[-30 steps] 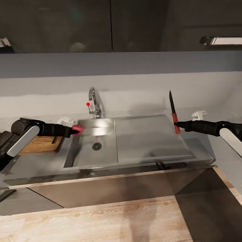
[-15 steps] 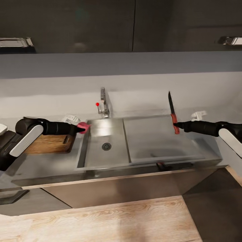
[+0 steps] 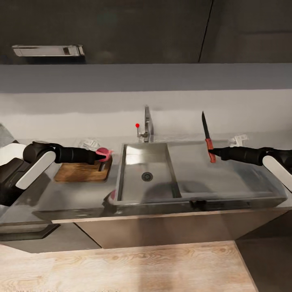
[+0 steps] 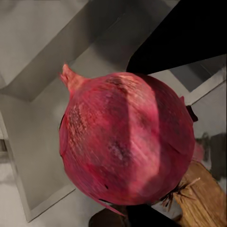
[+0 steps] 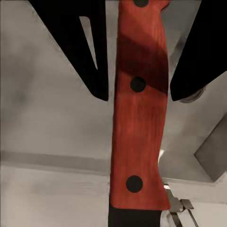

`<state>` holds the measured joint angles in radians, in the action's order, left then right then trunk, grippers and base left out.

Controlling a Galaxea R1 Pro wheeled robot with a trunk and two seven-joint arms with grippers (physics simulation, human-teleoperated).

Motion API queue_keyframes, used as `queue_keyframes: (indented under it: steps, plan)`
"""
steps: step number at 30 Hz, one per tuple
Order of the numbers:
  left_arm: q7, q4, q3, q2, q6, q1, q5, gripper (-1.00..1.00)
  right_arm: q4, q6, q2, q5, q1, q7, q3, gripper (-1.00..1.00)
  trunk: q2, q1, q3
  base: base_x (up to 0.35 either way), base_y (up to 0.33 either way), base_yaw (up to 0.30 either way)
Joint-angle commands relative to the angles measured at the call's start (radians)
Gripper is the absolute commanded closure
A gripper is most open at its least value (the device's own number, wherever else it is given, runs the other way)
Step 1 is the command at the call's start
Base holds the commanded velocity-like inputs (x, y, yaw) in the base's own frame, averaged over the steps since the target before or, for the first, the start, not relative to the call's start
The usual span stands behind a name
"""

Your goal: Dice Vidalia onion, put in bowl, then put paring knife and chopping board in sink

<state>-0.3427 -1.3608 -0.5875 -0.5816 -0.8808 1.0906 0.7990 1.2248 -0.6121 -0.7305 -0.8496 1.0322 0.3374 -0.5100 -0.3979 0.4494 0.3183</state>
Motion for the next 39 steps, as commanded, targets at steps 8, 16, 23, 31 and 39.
queue_keyframes:
  steps: [8, 16, 23, 31, 39]
  plan:
    - [-0.005, 0.0, -0.002, 0.0, -0.001, 0.002, -0.004, 1.0, 0.0, -0.003, -0.001, -0.003, 0.002, 0.0, -0.002, 1.0, -0.002, 0.001, 0.002, 0.0, 0.058, 0.045]
    - [-0.005, 0.005, -0.002, 0.0, -0.001, 0.002, -0.004, 1.0, 0.001, -0.003, -0.001, -0.003, 0.002, -0.001, -0.002, 1.0, -0.002, 0.001, 0.006, 0.0, 0.002, 0.11]
    - [-0.001, 0.011, -0.001, 0.021, -0.001, 0.002, -0.003, 1.0, 0.001, -0.002, -0.001, -0.003, 0.002, -0.001, -0.003, 1.0, -0.002, 0.001, 0.009, 0.0, 0.0, 0.108]
    - [0.17, 0.03, 0.002, 0.042, -0.003, 0.002, 0.042, 1.0, 0.001, 0.001, 0.018, -0.005, 0.002, -0.001, -0.013, 1.0, -0.002, 0.001, 0.01, 0.0, 0.0, 0.008]
    - [0.405, 0.108, 0.003, 0.043, 0.038, 0.002, 0.27, 1.0, 0.0, 0.002, 0.024, -0.004, 0.002, -0.001, -0.013, 1.0, -0.002, 0.001, 0.01, 0.0, 0.0, 0.0]
